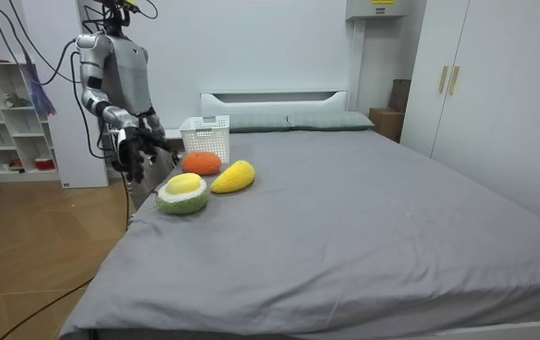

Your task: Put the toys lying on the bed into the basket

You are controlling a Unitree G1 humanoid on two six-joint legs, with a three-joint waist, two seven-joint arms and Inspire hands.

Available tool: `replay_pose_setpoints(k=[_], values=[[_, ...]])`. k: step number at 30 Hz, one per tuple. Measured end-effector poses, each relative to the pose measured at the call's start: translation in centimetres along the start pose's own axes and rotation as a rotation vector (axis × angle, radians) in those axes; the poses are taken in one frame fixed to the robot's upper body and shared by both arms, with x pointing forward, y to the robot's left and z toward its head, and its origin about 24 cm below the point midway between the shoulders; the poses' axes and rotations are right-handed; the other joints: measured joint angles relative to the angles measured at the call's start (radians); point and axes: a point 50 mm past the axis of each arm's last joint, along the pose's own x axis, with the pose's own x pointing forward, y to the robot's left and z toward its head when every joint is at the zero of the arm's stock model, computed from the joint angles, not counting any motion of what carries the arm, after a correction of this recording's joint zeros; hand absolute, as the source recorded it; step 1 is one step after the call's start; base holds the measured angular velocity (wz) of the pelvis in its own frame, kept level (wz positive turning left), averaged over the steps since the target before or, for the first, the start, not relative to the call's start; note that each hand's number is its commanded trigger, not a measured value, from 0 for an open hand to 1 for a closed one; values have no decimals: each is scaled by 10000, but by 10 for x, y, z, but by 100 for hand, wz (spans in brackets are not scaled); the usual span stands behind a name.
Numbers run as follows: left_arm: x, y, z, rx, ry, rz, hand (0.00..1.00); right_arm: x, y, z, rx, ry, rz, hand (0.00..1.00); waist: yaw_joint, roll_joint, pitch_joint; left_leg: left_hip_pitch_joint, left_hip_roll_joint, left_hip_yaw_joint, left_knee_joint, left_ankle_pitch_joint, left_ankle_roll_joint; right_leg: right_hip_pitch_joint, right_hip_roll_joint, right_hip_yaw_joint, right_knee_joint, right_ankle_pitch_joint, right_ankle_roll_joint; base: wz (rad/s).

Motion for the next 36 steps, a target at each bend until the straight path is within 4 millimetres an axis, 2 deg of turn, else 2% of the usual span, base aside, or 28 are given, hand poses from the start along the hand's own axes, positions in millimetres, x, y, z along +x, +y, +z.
replay_pose_setpoints(k=[3, 7, 10, 12, 15, 21, 24, 31, 34, 36], values=[[0, -3, 2, 143, -62, -218, 0, -5, 13, 14, -441, -881, 966, 0, 132, 35, -10, -52, 7, -17, 19, 0, 1, -7, 0, -11, 0, 2, -2, 0], [0, -5, 3, 209, -86, -280, 0, -14, 31, 20, -1585, -1686, 2400, 0, 195, 39, -17, -40, 14, -65, 9, 5, -7, 19, 7, -24, 8, 3, -2, 1], [0, -7, 6, 362, -152, -370, 0, -22, 46, 14, -2934, -2006, 3635, 0, 267, 18, -22, -8, 14, -77, 13, 9, -8, 54, 4, -52, 13, 9, -8, 0], [0, -8, 7, 388, -216, -398, 0, -27, 54, 2, -4064, -1922, 4559, 0, 427, -22, -4, 85, 15, -84, 2, 7, -7, 146, -1, -73, 6, 10, -7, 0], [0, -10, 9, 419, -312, -437, 0, -31, 56, -25, -5434, -913, 5557, 0, 564, -75, -6, 124, 4, -195, 27, 5, -6, 183, -22, -184, 6, 9, -6, 9], [0, -12, 5, 397, -100, -492, 0, -32, 49, -59, -7371, 330, 6288, 0, 878, -63, 0, 49, 4, -295, 76, 7, -10, 224, -31, -282, -16, 8, -4, 4], [0, -12, 5, 382, -84, -496, 0, -32, 45, -67, -7851, 623, 6375, 0, 998, -88, 9, -57, -3, -339, 93, 9, -11, 210, -40, -335, -38, 7, -3, 3], [-1, -13, 2, 441, 190, -516, 0, -29, 47, -73, -8468, 949, 6604, 0, 1025, -226, 3, -37, -23, -536, 127, 7, -13, 357, -56, -526, -182, 8, -4, 9], [-1, -12, 2, 660, 250, -536, 0, -30, 44, -83, -9041, 1470, 6923, 0, 1094, -301, -14, -15, -32, -613, 149, 7, -13, 429, -65, -608, -188, 7, -4, 8], [0, -10, 1, 921, 277, -461, 0, -30, 40, -92, -9332, 1978, 7111, 0, 1139, -321, 18, 67, -43, -677, 154, 0, -12, 581, -75, -674, -210, 3, 4, 8]])
